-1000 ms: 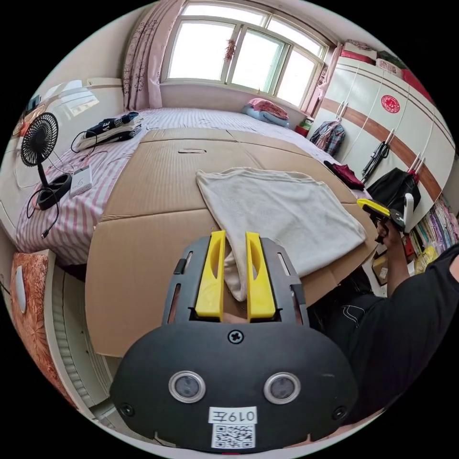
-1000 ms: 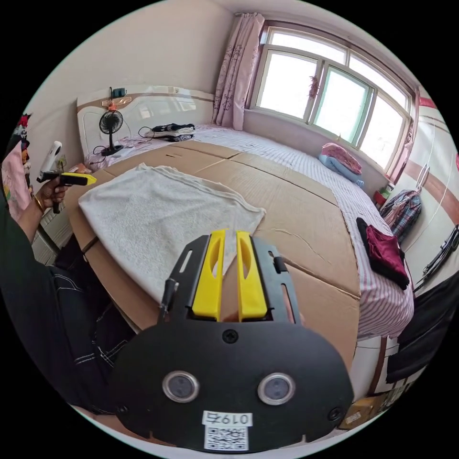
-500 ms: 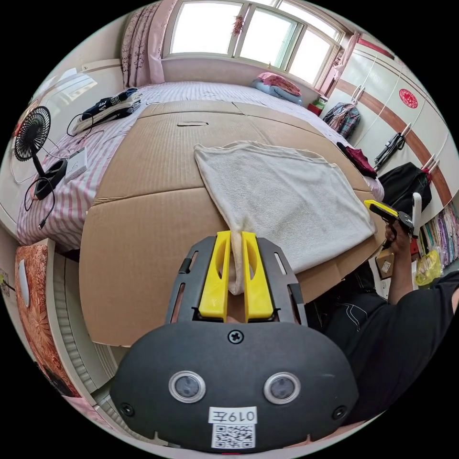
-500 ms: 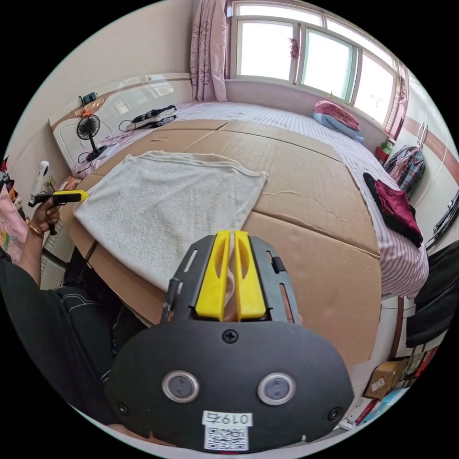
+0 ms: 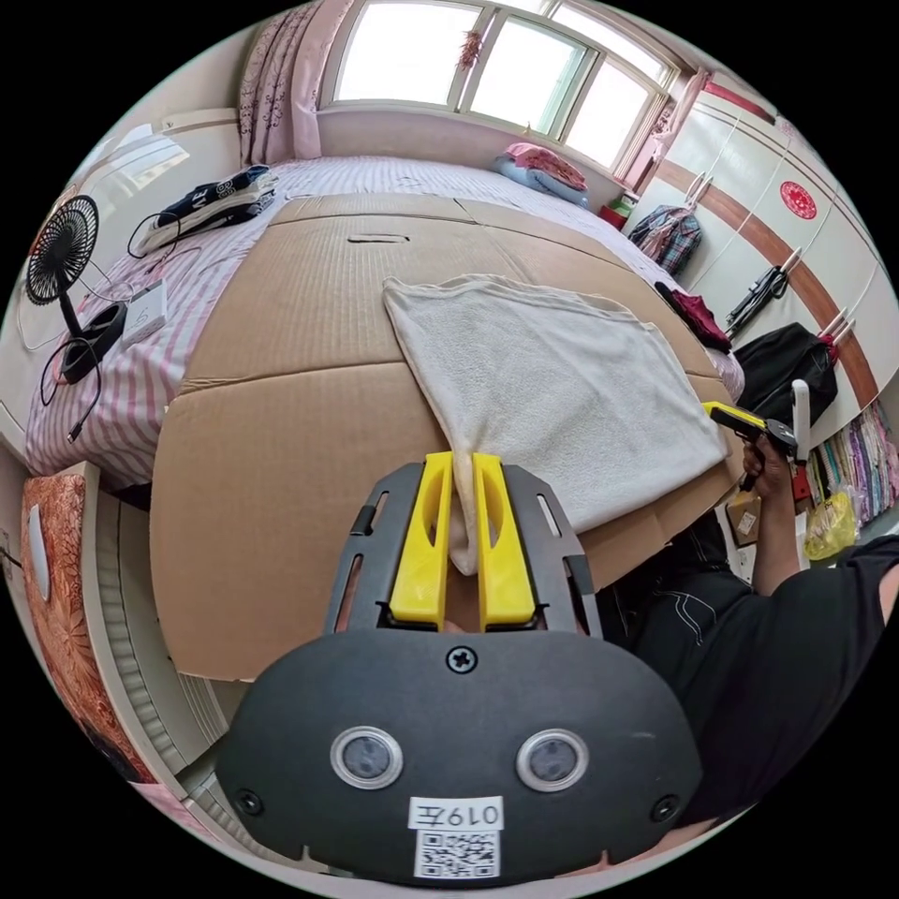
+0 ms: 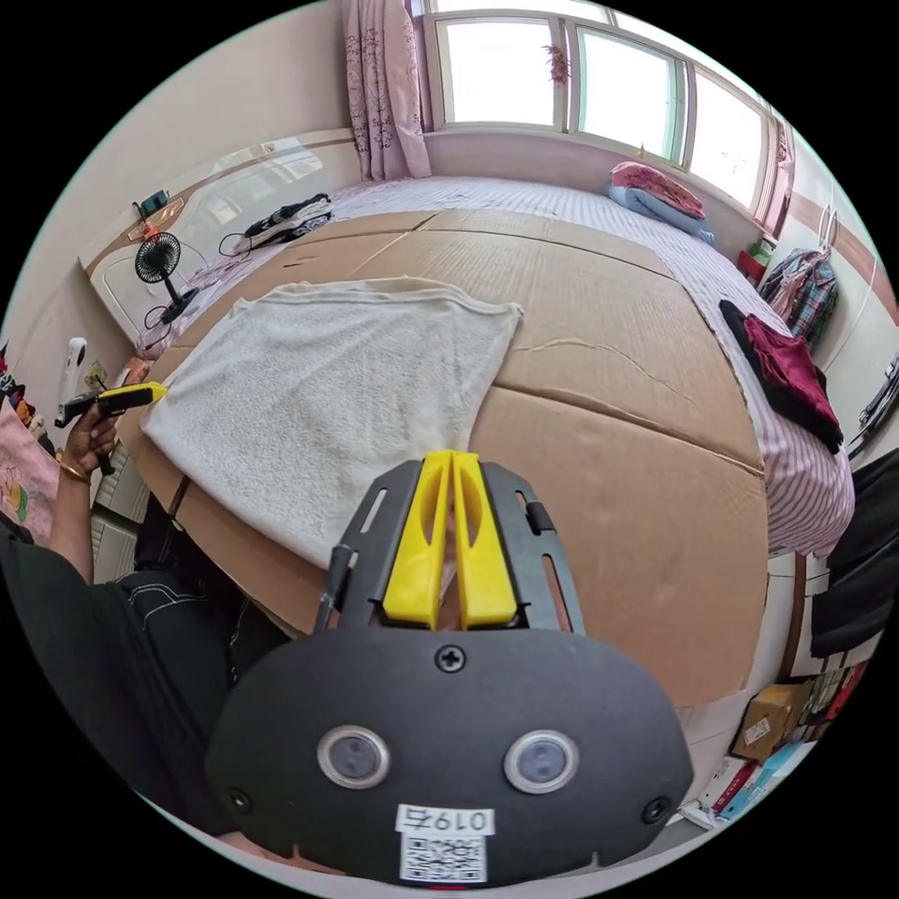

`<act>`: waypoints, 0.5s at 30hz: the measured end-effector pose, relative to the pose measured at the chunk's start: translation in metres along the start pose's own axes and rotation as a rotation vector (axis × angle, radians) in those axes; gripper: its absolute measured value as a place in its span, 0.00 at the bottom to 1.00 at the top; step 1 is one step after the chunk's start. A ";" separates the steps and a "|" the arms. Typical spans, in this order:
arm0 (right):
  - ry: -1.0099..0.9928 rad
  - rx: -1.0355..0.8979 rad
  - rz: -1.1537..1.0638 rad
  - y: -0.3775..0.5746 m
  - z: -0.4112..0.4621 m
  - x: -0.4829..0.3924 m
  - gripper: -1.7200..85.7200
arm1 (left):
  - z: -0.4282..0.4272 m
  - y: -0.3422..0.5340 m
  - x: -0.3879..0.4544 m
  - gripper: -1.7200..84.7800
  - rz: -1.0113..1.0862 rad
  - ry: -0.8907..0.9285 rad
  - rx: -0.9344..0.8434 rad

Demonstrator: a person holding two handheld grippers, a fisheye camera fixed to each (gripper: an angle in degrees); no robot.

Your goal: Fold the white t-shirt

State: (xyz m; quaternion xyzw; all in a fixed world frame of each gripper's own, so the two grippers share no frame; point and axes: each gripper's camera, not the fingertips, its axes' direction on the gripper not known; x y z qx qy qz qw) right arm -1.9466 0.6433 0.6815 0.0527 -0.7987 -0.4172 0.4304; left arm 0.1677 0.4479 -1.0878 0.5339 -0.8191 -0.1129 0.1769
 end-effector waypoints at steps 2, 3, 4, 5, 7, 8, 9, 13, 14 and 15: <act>0.003 -0.001 0.000 -0.003 0.000 0.008 0.01 | -0.003 0.003 0.001 0.03 0.008 0.000 0.003; -0.003 -0.001 -0.001 -0.003 -0.001 0.010 0.01 | -0.004 0.004 0.002 0.04 0.012 0.001 0.004; -0.012 0.001 0.003 -0.005 -0.002 0.015 0.01 | -0.004 0.005 0.003 0.04 0.013 0.001 0.003; -0.017 0.016 0.009 -0.005 -0.005 0.020 0.01 | -0.005 0.006 0.004 0.04 0.017 -0.002 0.002; -0.029 0.050 0.047 -0.005 -0.015 0.035 0.02 | -0.010 0.008 0.006 0.04 0.026 -0.016 0.007; -0.058 0.080 0.075 -0.003 -0.024 0.048 0.03 | -0.015 0.011 0.007 0.04 0.031 -0.031 0.019; -0.081 0.093 0.089 -0.002 -0.028 0.055 0.03 | -0.021 0.014 0.007 0.04 0.033 -0.044 0.039; -0.299 0.128 0.135 0.009 -0.048 0.097 0.10 | -0.039 0.030 0.010 0.03 0.049 -0.085 0.100; -0.320 0.089 0.146 0.010 -0.046 0.105 0.11 | -0.042 0.036 0.011 0.03 0.047 -0.063 0.110; -0.319 0.064 0.152 0.010 -0.044 0.109 0.11 | -0.042 0.041 0.010 0.03 0.046 -0.026 0.110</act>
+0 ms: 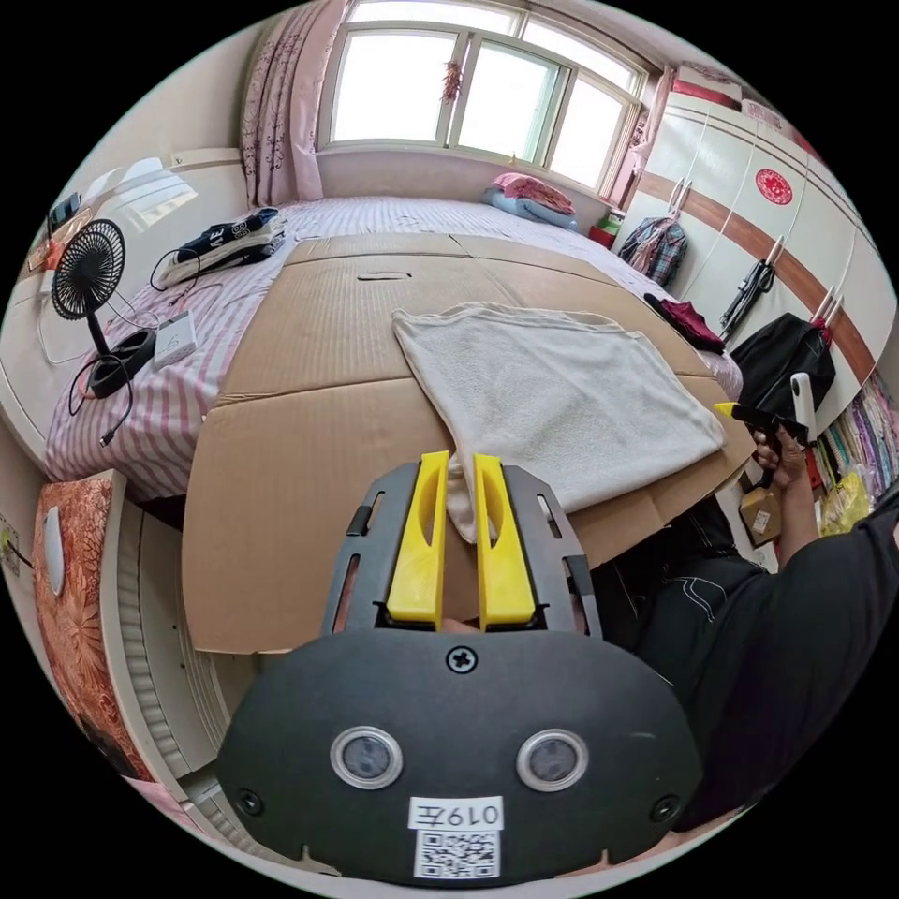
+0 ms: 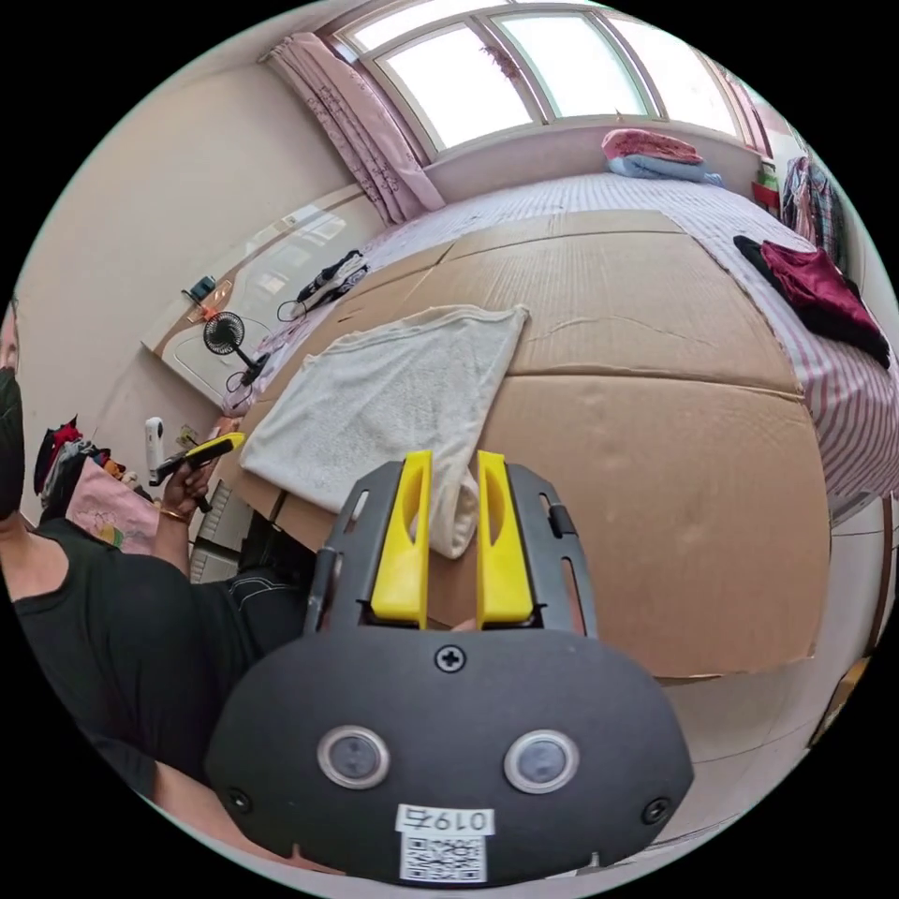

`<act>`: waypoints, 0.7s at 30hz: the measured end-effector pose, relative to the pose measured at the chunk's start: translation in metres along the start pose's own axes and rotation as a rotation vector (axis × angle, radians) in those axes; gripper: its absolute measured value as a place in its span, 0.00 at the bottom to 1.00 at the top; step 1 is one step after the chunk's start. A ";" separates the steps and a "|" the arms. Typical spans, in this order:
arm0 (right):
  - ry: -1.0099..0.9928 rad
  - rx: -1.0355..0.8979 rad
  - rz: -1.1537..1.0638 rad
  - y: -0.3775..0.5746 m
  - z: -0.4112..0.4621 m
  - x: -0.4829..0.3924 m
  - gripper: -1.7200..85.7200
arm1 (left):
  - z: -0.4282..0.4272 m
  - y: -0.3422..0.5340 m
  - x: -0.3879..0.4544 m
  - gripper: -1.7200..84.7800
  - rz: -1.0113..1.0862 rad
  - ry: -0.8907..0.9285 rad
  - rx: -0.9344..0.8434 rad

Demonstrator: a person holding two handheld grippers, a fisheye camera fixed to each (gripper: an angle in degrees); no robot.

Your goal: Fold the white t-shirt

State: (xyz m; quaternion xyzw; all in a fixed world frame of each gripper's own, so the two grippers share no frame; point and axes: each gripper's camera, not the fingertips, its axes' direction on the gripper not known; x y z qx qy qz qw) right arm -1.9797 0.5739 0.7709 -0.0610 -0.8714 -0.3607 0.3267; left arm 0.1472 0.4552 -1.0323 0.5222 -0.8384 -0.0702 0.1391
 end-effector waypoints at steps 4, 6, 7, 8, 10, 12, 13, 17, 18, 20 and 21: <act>-0.027 -0.045 0.049 -0.015 -0.006 0.031 0.12 | 0.000 0.005 -0.009 0.03 -0.043 0.049 0.013; -0.097 -0.040 0.075 -0.024 -0.011 0.045 0.12 | 0.003 0.001 -0.015 0.03 -0.044 0.114 0.018; -0.126 -0.047 0.089 -0.030 -0.012 0.054 0.12 | 0.003 0.001 -0.016 0.03 -0.043 0.133 0.019; -0.142 -0.048 0.097 -0.034 -0.014 0.060 0.11 | 0.006 0.000 -0.016 0.03 -0.039 0.155 0.019; -0.154 -0.061 0.106 -0.041 -0.016 0.068 0.11 | 0.009 -0.001 -0.016 0.03 -0.033 0.141 0.016; -0.162 -0.083 0.111 -0.047 -0.017 0.075 0.10 | 0.017 -0.002 -0.016 0.03 -0.029 0.113 -0.023; -0.174 -0.099 0.110 -0.051 -0.017 0.079 0.09 | 0.019 -0.002 -0.016 0.03 -0.026 0.107 -0.034; -0.180 -0.073 0.112 -0.065 -0.036 0.094 0.03 | 0.025 -0.006 -0.014 0.03 0.006 0.054 -0.073; -0.180 -0.066 0.108 -0.067 -0.040 0.096 0.03 | 0.026 -0.007 -0.015 0.03 0.011 0.046 -0.082; -0.142 -0.053 0.095 -0.073 -0.054 0.103 0.02 | 0.029 -0.009 -0.016 0.03 0.016 0.033 -0.106; -0.123 -0.060 0.095 -0.075 -0.056 0.104 0.02 | 0.029 -0.010 -0.018 0.03 0.017 0.030 -0.111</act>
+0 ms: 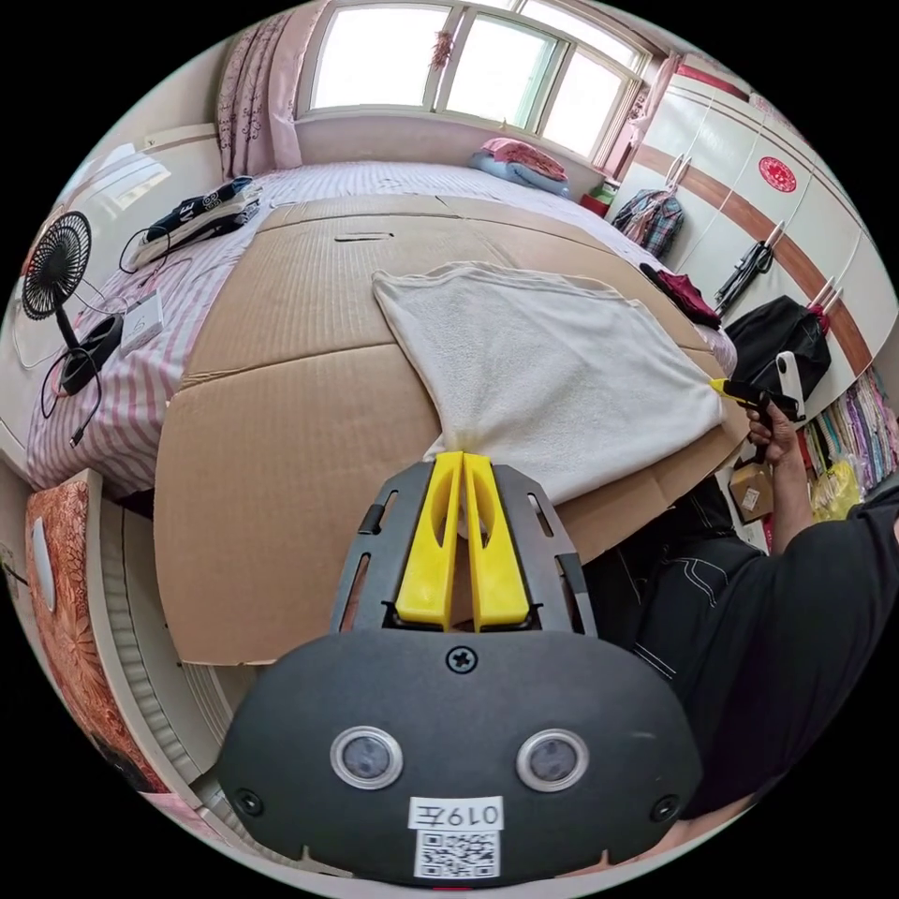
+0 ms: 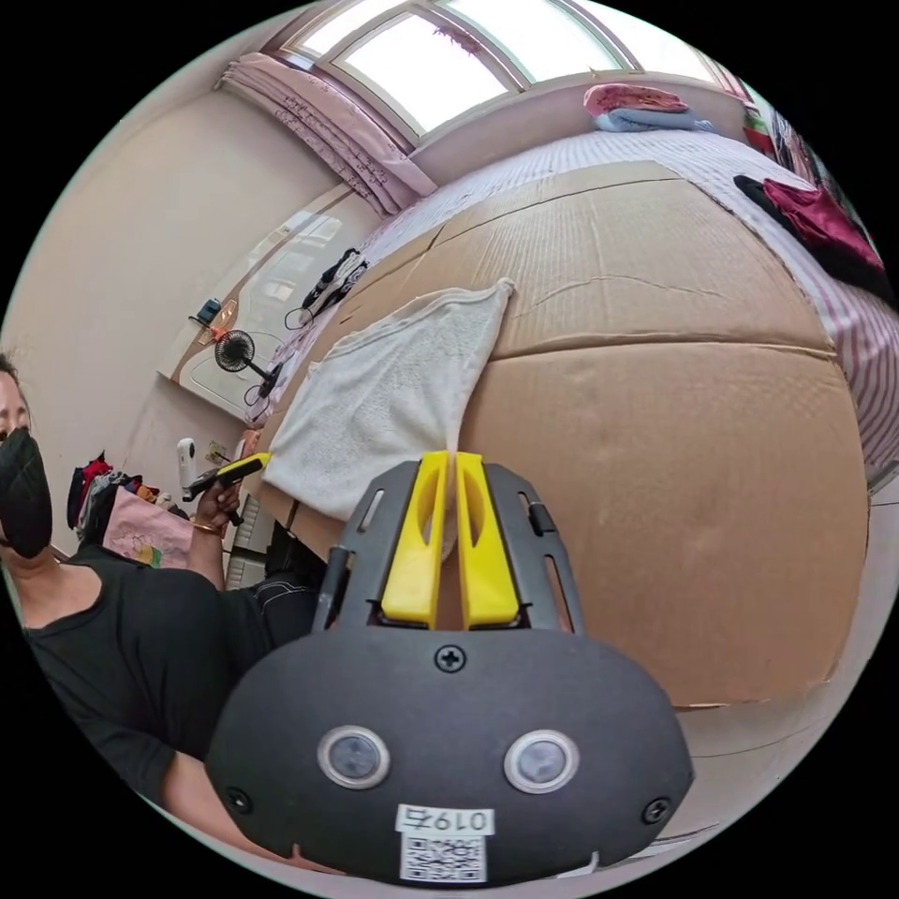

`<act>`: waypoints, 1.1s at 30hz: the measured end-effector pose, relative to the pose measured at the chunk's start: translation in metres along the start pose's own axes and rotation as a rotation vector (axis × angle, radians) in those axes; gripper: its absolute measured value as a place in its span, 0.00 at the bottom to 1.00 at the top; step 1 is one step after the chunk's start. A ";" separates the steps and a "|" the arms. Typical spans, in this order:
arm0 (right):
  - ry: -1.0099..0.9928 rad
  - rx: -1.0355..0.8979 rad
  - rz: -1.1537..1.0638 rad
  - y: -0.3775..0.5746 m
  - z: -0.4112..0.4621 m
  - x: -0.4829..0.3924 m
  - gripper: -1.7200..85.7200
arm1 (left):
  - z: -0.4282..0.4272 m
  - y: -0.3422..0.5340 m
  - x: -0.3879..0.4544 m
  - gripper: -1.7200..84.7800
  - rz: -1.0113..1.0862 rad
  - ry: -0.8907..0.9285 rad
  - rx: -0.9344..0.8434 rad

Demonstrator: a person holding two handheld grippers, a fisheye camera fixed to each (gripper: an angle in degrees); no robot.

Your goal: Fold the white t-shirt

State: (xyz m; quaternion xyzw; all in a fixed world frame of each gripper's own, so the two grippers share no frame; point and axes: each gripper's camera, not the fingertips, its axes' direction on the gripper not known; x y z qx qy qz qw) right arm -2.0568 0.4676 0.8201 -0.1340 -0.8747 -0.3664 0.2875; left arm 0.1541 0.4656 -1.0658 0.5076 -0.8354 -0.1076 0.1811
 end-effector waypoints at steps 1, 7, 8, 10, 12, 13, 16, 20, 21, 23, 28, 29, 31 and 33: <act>0.028 -0.019 -0.001 -0.004 -0.002 0.002 0.03 | 0.000 0.000 -0.001 0.03 -0.001 0.001 0.001; 0.018 -0.048 -0.030 -0.030 -0.020 0.003 0.11 | -0.002 -0.008 -0.016 0.03 -0.011 0.034 0.001; 0.002 -0.034 -0.026 -0.037 -0.029 0.005 0.11 | -0.005 -0.009 -0.020 0.03 -0.018 0.046 0.012; -0.046 -0.007 -0.012 -0.048 -0.042 0.012 0.11 | -0.012 -0.010 -0.030 0.03 -0.039 0.056 0.040; -0.090 0.011 0.006 -0.061 -0.050 0.019 0.11 | -0.020 -0.014 -0.050 0.03 -0.109 0.070 0.095; -0.096 0.006 0.017 -0.071 -0.052 0.025 0.11 | -0.021 -0.015 -0.056 0.04 -0.130 0.080 0.103; -0.124 0.003 0.054 -0.090 -0.058 0.035 0.10 | -0.015 -0.027 -0.080 0.04 -0.193 0.140 0.109; -0.141 -0.024 0.084 -0.111 -0.061 0.040 0.09 | 0.006 -0.047 -0.101 0.05 -0.257 0.125 0.054; -0.141 -0.025 0.082 -0.114 -0.062 0.039 0.08 | 0.013 -0.053 -0.105 0.05 -0.266 0.136 0.043; -0.131 -0.027 0.075 -0.124 -0.069 0.034 0.08 | 0.022 -0.061 -0.110 0.06 -0.280 0.149 0.027; -0.112 -0.050 0.049 -0.145 -0.081 0.023 0.04 | 0.036 -0.082 -0.119 0.06 -0.303 0.133 0.001; -0.102 -0.057 0.043 -0.150 -0.084 0.020 0.03 | 0.039 -0.087 -0.120 0.06 -0.299 0.135 -0.008; -0.099 -0.059 0.032 -0.157 -0.091 0.016 0.02 | 0.044 -0.094 -0.120 0.06 -0.291 0.122 -0.019; -0.089 -0.062 0.025 -0.163 -0.097 0.012 0.02 | 0.049 -0.102 -0.118 0.05 -0.273 0.110 -0.029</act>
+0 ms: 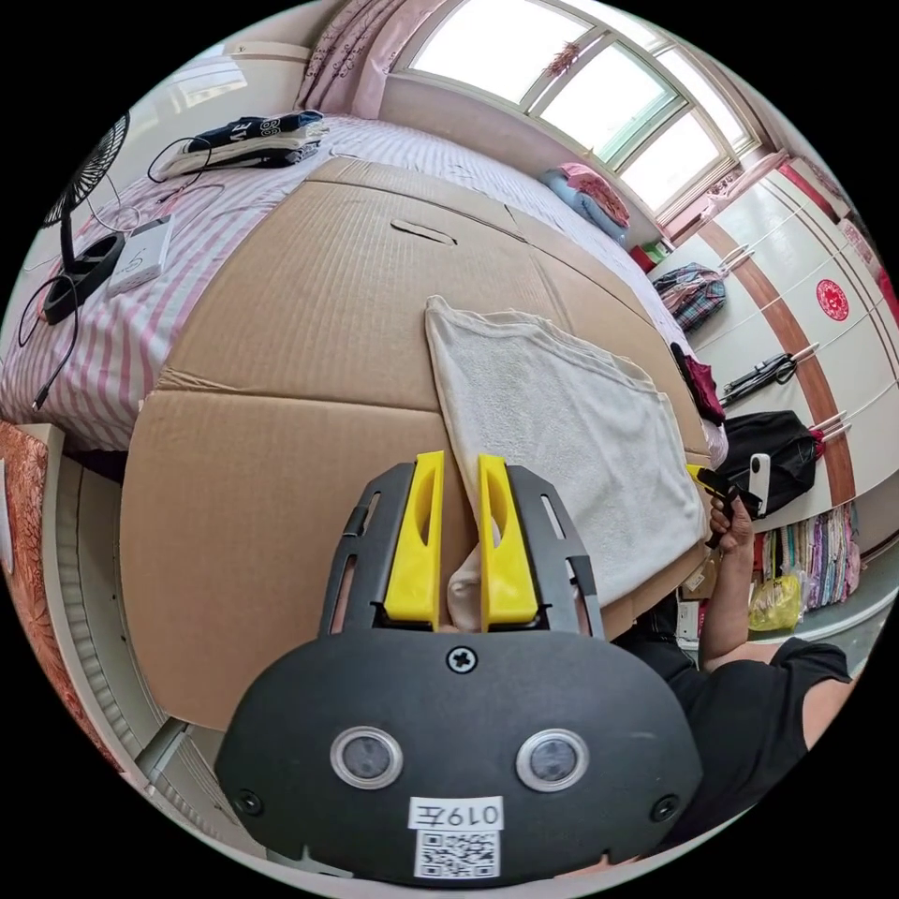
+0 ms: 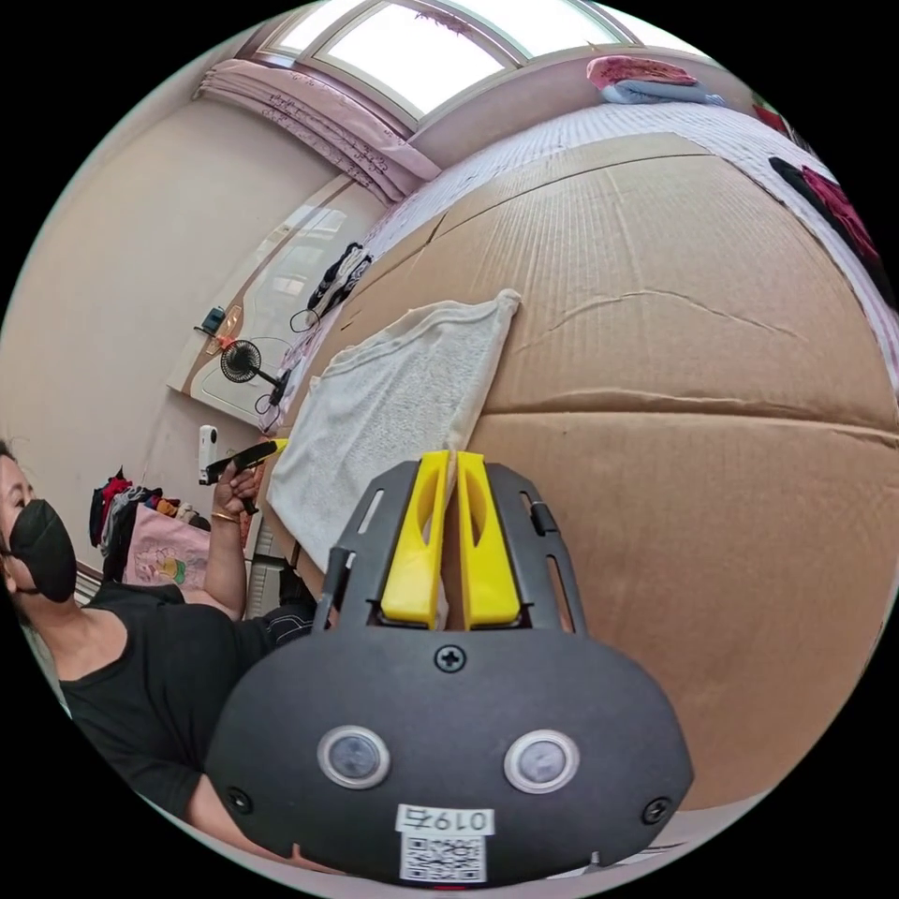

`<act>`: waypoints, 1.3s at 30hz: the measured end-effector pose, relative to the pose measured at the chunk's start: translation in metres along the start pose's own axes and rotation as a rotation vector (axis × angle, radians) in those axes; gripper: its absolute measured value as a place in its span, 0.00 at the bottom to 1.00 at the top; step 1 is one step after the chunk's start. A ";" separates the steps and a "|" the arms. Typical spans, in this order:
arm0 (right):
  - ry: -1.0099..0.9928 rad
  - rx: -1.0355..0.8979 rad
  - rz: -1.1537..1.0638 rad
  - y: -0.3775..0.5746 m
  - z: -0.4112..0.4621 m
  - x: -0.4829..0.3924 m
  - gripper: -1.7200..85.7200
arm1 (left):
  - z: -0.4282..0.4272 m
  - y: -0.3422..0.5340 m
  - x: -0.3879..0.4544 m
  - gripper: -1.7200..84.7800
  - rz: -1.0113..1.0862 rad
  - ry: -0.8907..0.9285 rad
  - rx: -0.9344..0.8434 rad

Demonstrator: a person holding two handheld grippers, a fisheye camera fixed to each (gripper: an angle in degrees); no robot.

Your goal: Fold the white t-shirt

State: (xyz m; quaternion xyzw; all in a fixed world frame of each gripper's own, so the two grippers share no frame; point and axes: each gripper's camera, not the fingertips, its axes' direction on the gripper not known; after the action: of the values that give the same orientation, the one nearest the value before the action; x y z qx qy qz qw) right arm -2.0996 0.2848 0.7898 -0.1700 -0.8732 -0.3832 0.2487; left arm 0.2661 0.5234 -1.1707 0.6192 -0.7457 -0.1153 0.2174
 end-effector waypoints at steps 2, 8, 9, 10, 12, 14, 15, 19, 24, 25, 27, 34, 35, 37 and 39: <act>0.031 0.005 -0.003 -0.006 -0.010 -0.006 0.01 | 0.003 -0.004 0.001 0.04 0.015 -0.033 -0.004; 0.064 0.012 -0.005 -0.019 -0.034 -0.018 0.01 | 0.008 -0.015 -0.004 0.04 0.048 -0.061 0.006; 0.065 0.010 -0.006 -0.020 -0.035 -0.020 0.01 | 0.009 -0.017 -0.006 0.04 0.047 -0.065 0.009; 0.065 0.011 -0.006 -0.022 -0.039 -0.022 0.01 | 0.010 -0.018 -0.006 0.04 0.047 -0.067 0.008; 0.057 0.017 -0.008 -0.026 -0.044 -0.027 0.01 | 0.013 -0.021 -0.006 0.04 0.053 -0.076 0.012; 0.047 0.047 0.007 -0.033 -0.055 -0.030 0.02 | 0.014 -0.023 -0.005 0.04 0.061 -0.086 0.008; 0.049 0.055 0.011 -0.036 -0.058 -0.031 0.03 | 0.015 -0.025 -0.006 0.04 0.066 -0.089 0.005; 0.059 0.061 -0.016 -0.066 -0.072 -0.043 0.06 | 0.020 -0.031 -0.011 0.04 0.066 -0.081 -0.001; 0.092 -0.002 -0.042 -0.104 -0.066 -0.056 0.08 | 0.026 -0.038 -0.016 0.04 0.066 -0.083 0.003; 0.100 -0.015 -0.044 -0.111 -0.064 -0.059 0.08 | 0.027 -0.038 -0.016 0.04 0.065 -0.083 0.003; 0.115 -0.038 -0.043 -0.119 -0.061 -0.061 0.06 | 0.029 -0.042 -0.019 0.04 0.064 -0.082 0.001; 0.154 -0.018 -0.056 -0.130 -0.069 -0.074 0.02 | 0.038 -0.054 -0.024 0.04 0.075 -0.097 -0.008; 0.148 -0.033 -0.058 -0.131 -0.066 -0.074 0.02 | 0.040 -0.056 -0.025 0.04 0.077 -0.095 -0.009; 0.138 -0.040 -0.063 -0.133 -0.065 -0.076 0.02 | 0.043 -0.059 -0.026 0.04 0.084 -0.097 -0.010; 0.128 -0.043 -0.068 -0.135 -0.067 -0.078 0.04 | 0.047 -0.062 -0.028 0.03 0.086 -0.088 -0.015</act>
State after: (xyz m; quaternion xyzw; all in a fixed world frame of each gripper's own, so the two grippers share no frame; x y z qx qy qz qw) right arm -2.0813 0.1388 0.7060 -0.1204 -0.8525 -0.4200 0.2871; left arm 0.3028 0.5331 -1.2442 0.5792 -0.7796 -0.1387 0.1938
